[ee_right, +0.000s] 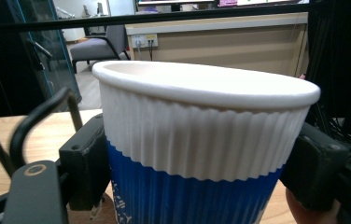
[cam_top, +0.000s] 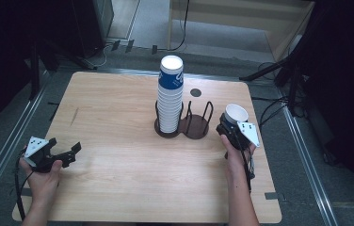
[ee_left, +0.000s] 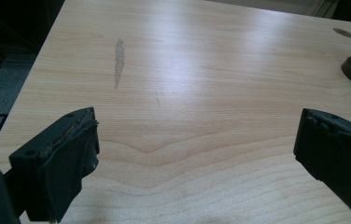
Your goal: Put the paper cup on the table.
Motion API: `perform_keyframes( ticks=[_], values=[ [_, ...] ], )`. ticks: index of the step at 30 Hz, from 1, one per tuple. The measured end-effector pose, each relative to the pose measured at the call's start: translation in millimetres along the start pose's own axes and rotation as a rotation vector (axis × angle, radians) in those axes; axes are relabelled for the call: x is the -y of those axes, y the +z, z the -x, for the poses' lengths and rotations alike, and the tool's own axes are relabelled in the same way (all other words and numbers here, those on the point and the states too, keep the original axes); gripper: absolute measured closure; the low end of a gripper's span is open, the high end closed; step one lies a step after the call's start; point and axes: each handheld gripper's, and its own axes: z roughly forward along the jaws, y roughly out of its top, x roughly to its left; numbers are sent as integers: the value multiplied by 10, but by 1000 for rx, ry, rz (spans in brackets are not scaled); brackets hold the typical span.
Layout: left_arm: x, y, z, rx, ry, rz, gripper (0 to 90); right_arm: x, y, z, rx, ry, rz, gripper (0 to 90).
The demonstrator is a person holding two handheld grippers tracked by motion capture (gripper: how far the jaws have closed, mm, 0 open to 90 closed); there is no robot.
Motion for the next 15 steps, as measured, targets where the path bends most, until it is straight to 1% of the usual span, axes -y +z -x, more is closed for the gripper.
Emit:
perform_keyframes(
  ticks=[4, 5, 6, 8, 10, 11, 12, 13, 14, 15],
  values=[
    [0, 4, 0, 2, -5, -4, 11, 35, 67, 18, 17, -8, -16, 206],
    [0, 3, 2, 4, -4, -6, 11, 61, 112, 35, 34, -17, -28, 206],
    [0, 3, 2, 4, -4, -6, 11, 61, 112, 35, 34, -17, -28, 206],
    [1, 3, 6, 5, -3, -7, 11, 90, 169, 51, 44, -26, -46, 207],
    [1, 3, 6, 5, -3, -7, 11, 98, 185, 52, 42, -29, -49, 207],
    [1, 3, 6, 4, -3, -7, 11, 115, 219, 59, 35, -20, -64, 206],
    [1, 3, 7, 5, -4, -8, 11, 115, 219, 59, 35, -20, -64, 206],
    [1, 4, 9, 6, -2, -7, 11, 138, 249, 68, 55, 12, -59, 205],
    [1, 4, 11, 7, -2, -7, 11, 145, 257, 73, 66, 3, -54, 205],
    [1, 4, 11, 7, -2, -7, 11, 145, 257, 73, 66, 3, -54, 205]
  ],
)
